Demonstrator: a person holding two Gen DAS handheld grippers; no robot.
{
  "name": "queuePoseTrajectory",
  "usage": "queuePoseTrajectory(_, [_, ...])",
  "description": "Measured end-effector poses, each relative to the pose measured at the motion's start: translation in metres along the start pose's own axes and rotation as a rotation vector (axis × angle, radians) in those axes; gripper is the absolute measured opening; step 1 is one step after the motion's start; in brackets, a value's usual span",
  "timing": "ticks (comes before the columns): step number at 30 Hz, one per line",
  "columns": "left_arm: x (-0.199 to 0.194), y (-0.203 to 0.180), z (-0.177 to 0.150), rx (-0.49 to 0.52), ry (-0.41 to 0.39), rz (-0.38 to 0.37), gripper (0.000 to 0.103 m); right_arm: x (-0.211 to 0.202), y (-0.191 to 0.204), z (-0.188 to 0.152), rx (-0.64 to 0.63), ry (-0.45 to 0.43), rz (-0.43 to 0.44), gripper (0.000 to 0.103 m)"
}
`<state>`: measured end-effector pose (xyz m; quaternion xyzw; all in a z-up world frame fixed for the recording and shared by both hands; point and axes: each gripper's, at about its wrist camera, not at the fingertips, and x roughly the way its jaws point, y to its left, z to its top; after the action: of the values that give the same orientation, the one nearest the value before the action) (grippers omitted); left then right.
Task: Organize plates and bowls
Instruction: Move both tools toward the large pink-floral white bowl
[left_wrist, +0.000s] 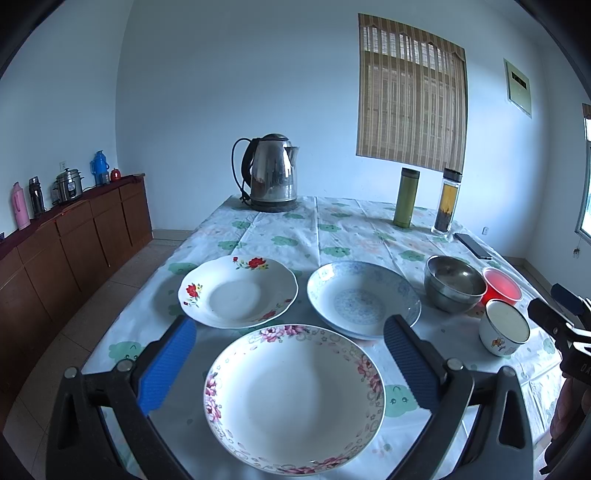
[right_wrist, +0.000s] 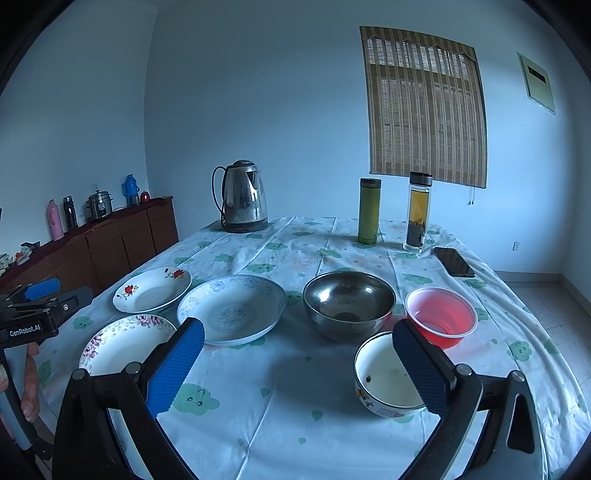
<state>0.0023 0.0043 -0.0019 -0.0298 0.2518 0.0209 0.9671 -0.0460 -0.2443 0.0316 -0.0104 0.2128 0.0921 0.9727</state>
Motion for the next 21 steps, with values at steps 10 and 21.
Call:
queuePoseTrajectory(10, [0.007, 0.005, -0.003, -0.014, 0.005, 0.003, 0.103, 0.005, 0.002, 0.000, -0.002, 0.010, 0.004, 0.102])
queuePoseTrajectory(21, [0.022, 0.016, -0.009, -0.032, 0.028, 0.013, 0.103, 0.019, 0.015, -0.002, -0.020, 0.028, 0.023, 0.102])
